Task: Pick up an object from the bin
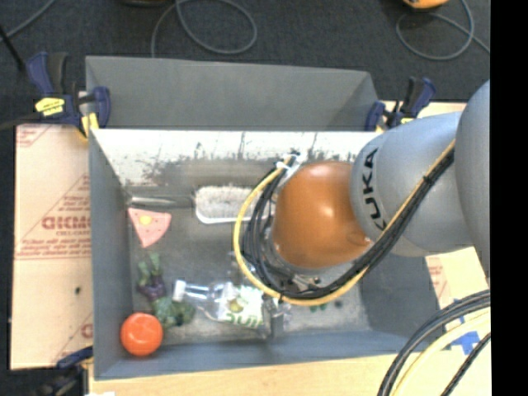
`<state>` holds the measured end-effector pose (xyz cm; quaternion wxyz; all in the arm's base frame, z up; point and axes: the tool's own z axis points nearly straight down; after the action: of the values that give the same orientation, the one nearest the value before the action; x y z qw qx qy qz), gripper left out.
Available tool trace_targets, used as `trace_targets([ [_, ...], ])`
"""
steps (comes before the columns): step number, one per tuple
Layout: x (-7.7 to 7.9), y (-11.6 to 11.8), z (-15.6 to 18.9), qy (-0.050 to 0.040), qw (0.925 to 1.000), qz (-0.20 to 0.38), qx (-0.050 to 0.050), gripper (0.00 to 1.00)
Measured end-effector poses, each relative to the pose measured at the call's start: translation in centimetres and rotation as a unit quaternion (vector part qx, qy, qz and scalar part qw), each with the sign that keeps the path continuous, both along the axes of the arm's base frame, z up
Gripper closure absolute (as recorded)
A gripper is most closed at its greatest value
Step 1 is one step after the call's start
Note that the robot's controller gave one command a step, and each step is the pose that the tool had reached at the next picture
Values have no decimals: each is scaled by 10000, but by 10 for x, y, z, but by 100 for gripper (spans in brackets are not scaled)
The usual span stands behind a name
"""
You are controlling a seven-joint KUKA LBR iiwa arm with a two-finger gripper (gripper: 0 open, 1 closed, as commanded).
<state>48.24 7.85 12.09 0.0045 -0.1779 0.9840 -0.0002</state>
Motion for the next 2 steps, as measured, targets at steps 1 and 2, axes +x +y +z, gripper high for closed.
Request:
trace_targets([
  [1,9,-3,-45,13,9872,-1597,11,100],
  [2,9,-3,-45,13,9871,-1602,12,100],
])
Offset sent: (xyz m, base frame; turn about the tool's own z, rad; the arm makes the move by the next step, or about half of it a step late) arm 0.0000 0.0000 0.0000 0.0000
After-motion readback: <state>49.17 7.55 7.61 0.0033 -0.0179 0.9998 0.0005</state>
